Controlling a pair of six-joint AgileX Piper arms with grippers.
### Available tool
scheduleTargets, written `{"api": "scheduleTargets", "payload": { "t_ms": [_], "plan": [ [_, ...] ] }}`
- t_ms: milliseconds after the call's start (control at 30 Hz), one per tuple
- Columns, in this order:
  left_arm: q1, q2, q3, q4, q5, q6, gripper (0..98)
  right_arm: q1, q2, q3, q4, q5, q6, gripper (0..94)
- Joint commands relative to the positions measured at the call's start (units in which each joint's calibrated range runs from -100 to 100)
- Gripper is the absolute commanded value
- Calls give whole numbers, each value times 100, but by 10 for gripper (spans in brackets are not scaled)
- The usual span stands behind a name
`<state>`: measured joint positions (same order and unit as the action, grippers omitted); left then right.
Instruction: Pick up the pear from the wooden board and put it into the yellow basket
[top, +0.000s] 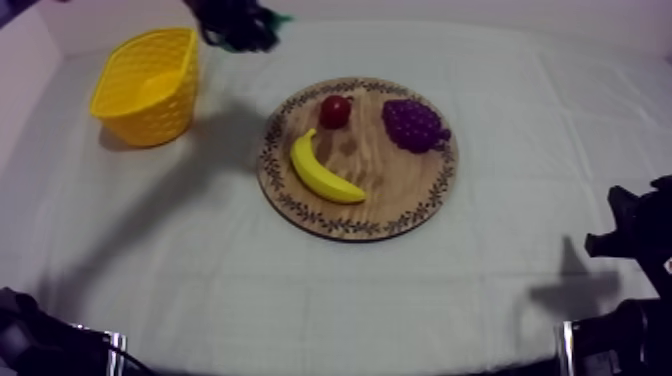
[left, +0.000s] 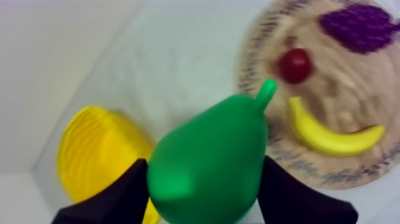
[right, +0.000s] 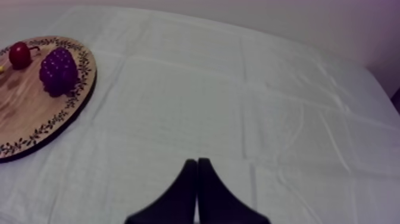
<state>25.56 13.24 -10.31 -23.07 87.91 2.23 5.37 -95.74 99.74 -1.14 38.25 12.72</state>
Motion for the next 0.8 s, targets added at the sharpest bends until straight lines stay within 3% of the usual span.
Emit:
{"api": "scheduleTargets", "payload": {
  "t_ms": [0, 367, 767],
  "plan": [
    [-449, -271, 194, -8, -151, -76, 574, -1, -2, 4, 0, -3, 0, 3],
    [-1540, -16, 512, 17, -1070, -352, 577, -1, -2, 4, 0, -3, 0, 3],
    [-2134, 996, 650, 283, -1985, -446, 583, -1, -2, 4, 0, -3, 0, 3]
  ]
}}
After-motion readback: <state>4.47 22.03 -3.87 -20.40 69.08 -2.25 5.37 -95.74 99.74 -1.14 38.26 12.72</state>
